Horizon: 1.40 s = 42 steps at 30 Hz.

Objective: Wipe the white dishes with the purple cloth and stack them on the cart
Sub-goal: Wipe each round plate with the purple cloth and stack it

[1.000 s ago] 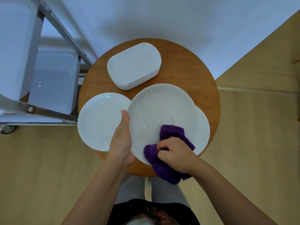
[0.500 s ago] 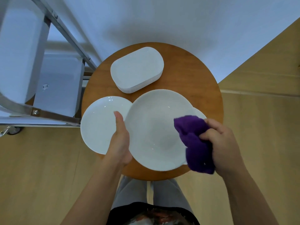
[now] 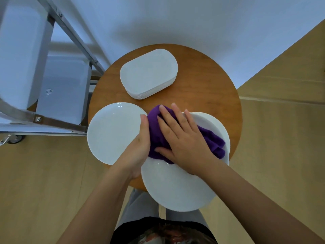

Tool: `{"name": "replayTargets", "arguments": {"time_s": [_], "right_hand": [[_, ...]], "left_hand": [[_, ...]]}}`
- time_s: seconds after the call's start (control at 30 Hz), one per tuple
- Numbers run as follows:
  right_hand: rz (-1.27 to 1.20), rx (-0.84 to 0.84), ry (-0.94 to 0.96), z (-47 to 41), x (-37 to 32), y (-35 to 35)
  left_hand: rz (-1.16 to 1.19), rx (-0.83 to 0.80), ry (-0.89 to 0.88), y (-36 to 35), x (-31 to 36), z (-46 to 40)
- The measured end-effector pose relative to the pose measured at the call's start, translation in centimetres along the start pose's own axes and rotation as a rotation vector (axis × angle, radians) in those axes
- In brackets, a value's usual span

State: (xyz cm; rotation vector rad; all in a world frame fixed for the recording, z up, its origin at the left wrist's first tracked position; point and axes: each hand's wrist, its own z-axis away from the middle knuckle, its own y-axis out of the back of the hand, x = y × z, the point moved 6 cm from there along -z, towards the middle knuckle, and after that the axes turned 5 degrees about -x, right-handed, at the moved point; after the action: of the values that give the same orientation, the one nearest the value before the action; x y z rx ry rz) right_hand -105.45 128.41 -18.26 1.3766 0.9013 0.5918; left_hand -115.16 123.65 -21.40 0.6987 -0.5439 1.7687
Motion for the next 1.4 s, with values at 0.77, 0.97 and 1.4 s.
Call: {"name": "replayTargets", "arguments": {"time_s": [0.77,0.97,1.4], "right_hand": [[-0.883,0.182,-1.186,6.9,7.4,-6.0],[-0.941,-0.008,-1.169,7.8,4.2,-5.4],[-0.367,0.218,-0.384,-0.3,5.7,1.9]], "left_hand": [[0.314,0.328,-0.107,2.1,1.6,0.3],[0.406,0.368,-0.091,2.8,1.5,-0.3],[0.308,0.083,-0.138,1.1,1.9,0.2]]}}
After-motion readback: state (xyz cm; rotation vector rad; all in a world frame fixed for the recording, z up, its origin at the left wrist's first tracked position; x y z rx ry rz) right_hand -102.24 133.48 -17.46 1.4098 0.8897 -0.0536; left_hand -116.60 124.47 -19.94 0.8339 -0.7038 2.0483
